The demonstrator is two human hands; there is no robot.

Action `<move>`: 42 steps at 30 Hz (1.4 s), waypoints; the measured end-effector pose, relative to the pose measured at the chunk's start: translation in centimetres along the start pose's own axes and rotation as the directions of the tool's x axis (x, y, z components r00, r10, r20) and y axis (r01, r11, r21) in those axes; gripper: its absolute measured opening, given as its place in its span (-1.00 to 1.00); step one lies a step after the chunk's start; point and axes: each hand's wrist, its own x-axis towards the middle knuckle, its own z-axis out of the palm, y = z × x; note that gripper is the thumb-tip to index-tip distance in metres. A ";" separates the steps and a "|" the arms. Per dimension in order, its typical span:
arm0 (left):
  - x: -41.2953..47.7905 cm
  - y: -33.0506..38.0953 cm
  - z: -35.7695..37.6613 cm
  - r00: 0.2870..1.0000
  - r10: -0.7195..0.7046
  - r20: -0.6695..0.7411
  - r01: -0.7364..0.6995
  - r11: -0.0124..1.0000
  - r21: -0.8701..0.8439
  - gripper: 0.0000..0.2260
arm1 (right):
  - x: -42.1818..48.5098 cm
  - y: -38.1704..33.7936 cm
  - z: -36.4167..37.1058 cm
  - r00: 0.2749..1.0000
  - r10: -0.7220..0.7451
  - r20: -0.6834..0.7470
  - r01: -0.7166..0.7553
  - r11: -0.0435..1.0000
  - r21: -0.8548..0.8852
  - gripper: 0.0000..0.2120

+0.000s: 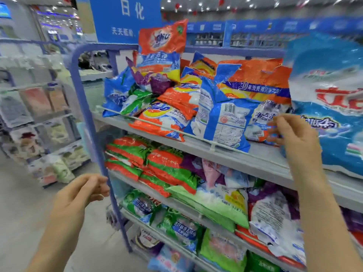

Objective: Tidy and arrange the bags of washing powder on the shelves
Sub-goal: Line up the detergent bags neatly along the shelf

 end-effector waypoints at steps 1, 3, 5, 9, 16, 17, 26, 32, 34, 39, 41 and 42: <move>1.2 0.0 0.6 0.999 0.009 0.031 -0.009 1.000 -0.015 -0.72 | 1.5 0.2 0.7 1.000 0.014 -0.013 -0.014 0.999 -0.046 -0.93; 3.3 0.0 2.2 0.996 0.021 0.089 -0.018 0.999 -0.032 -0.67 | 4.3 0.8 1.9 0.996 0.088 0.011 -0.084 0.977 -0.198 -0.68; 5.0 0.1 4.0 0.987 0.042 0.154 -0.035 0.998 -0.045 -0.67 | 6.4 1.3 3.3 0.979 0.198 0.055 -0.171 0.932 -0.319 -0.44; 7.1 0.9 7.3 0.967 0.056 0.247 -0.038 0.996 -0.077 -0.77 | 8.6 2.5 5.6 0.952 0.296 0.075 -0.241 0.881 -0.408 -0.43; 9.6 1.6 12.8 0.915 -0.060 0.400 0.117 0.986 -0.121 -0.83 | 10.5 2.7 6.6 0.992 -0.019 -0.124 -0.036 0.903 -0.428 -0.70; 9.7 1.8 13.5 0.882 -0.110 0.459 0.191 0.972 -0.134 -0.76 | 10.8 2.1 6.8 0.990 -0.069 -0.124 0.017 0.926 -0.377 -0.81; 11.1 5.4 18.7 0.232 -0.212 0.949 0.936 0.315 -0.158 -0.19 | 12.3 -4.6 8.3 0.938 -0.285 -0.195 0.299 0.953 0.043 -0.78; 13.1 6.1 21.7 0.044 0.074 0.996 0.998 0.043 -0.048 -0.05 | 11.1 -8.0 6.5 0.901 -0.427 0.080 0.383 0.867 0.317 -0.78; 13.5 5.7 22.6 0.088 0.082 0.993 0.996 -0.032 -0.086 -0.11 | 10.0 -8.2 5.3 0.878 -0.402 0.261 0.325 0.900 0.292 -0.85; 15.7 5.4 24.4 0.246 0.005 0.969 0.954 0.177 -0.243 -0.26 | 7.2 -8.2 1.1 0.871 -0.224 0.437 0.294 0.951 -0.097 -0.73; 17.1 6.0 25.4 0.341 0.041 0.939 0.906 0.253 -0.340 -0.36 | 6.4 -8.2 0.3 0.862 -0.170 0.478 0.378 0.843 -0.383 -0.74; 17.7 6.4 25.8 0.394 0.076 0.916 0.865 0.305 -0.398 -0.44 | 6.0 -7.9 -0.1 0.858 -0.129 0.497 0.417 0.738 -0.530 -0.66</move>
